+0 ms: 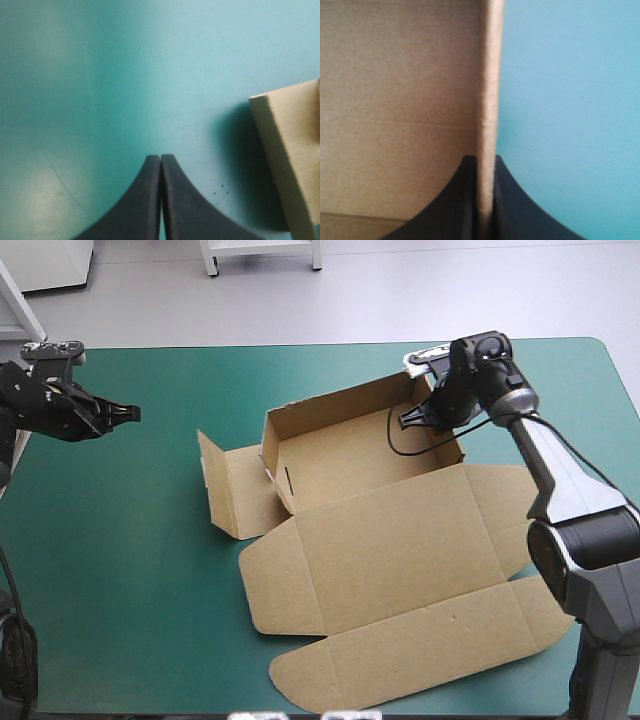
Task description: Fold the box
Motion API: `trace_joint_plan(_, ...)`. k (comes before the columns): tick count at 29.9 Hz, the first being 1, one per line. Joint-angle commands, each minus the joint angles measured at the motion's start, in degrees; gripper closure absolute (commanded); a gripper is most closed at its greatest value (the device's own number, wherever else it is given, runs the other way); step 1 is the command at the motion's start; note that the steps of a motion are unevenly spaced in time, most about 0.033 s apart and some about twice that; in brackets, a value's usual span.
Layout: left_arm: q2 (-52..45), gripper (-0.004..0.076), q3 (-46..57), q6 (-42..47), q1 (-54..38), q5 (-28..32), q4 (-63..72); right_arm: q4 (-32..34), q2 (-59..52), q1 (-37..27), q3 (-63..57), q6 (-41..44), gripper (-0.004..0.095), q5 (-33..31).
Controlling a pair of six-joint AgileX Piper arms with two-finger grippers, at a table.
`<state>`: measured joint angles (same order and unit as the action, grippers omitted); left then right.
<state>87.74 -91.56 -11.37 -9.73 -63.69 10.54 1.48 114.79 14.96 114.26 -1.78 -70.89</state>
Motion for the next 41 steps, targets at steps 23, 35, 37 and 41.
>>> trace_joint_plan(23,10.5,0.0733,-1.9,-6.8,-2.9,5.2,14.8,-21.7,-24.4,-19.0,2.4,-7.2,0.0921,-0.5)
trace_joint_plan(35,12.1,0.0733,-1.9,-15.7,-5.3,2.0,35.0,-40.9,-24.9,-19.5,2.4,-13.9,0.0921,0.1)
trace_joint_plan(37,12.1,0.0733,-1.9,-17.2,-5.3,0.6,38.9,-40.9,-24.9,-19.5,2.4,-13.9,0.0921,0.8)
trace_joint_plan(41,12.1,0.0733,-1.9,-21.1,-5.2,-3.4,48.1,-41.2,-24.3,-19.4,2.4,-14.1,0.0920,1.7)
